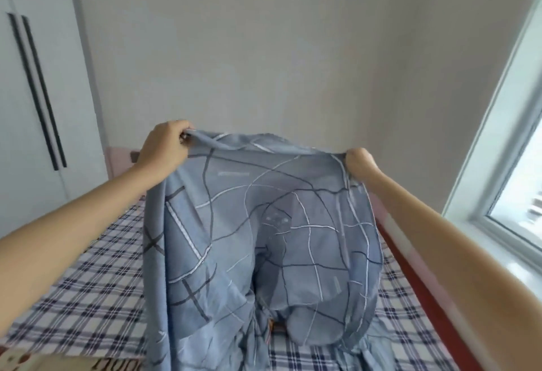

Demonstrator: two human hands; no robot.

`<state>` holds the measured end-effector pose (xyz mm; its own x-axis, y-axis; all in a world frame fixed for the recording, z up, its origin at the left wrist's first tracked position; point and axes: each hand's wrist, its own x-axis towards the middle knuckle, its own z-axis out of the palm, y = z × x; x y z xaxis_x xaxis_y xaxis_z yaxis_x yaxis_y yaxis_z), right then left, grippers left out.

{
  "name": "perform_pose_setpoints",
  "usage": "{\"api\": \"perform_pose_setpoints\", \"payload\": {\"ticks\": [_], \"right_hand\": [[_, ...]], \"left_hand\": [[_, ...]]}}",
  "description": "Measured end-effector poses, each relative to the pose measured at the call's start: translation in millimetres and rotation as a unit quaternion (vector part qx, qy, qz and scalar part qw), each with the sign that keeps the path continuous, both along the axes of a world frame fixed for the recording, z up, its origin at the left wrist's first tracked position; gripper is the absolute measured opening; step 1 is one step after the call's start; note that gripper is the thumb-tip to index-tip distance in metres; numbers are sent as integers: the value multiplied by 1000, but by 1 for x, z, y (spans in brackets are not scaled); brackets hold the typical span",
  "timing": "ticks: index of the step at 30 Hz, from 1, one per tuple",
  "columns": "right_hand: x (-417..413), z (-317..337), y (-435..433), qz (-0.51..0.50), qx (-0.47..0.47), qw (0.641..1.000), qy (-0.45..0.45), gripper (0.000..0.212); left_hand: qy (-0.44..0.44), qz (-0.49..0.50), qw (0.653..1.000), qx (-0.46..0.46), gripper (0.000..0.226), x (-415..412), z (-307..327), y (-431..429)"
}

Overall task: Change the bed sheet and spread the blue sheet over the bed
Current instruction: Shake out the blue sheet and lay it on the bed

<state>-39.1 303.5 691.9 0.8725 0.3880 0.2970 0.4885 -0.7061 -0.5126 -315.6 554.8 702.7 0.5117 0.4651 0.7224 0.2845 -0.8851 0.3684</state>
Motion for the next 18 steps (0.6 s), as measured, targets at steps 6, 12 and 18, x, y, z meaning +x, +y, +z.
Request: {"api": "perform_pose_setpoints", "payload": {"ticks": [6, 12, 18], "right_hand": [[-73, 8, 26, 188, 116, 974, 56, 25], [-133, 22, 25, 348, 135, 928, 21, 7], [-123, -52, 17, 365, -22, 926, 94, 13]], "left_hand": [[243, -112, 959, -99, 102, 30, -9, -77], [77, -228, 953, -185, 8, 54, -18, -121], [4, -219, 957, -187, 20, 32, -21, -115]]}}
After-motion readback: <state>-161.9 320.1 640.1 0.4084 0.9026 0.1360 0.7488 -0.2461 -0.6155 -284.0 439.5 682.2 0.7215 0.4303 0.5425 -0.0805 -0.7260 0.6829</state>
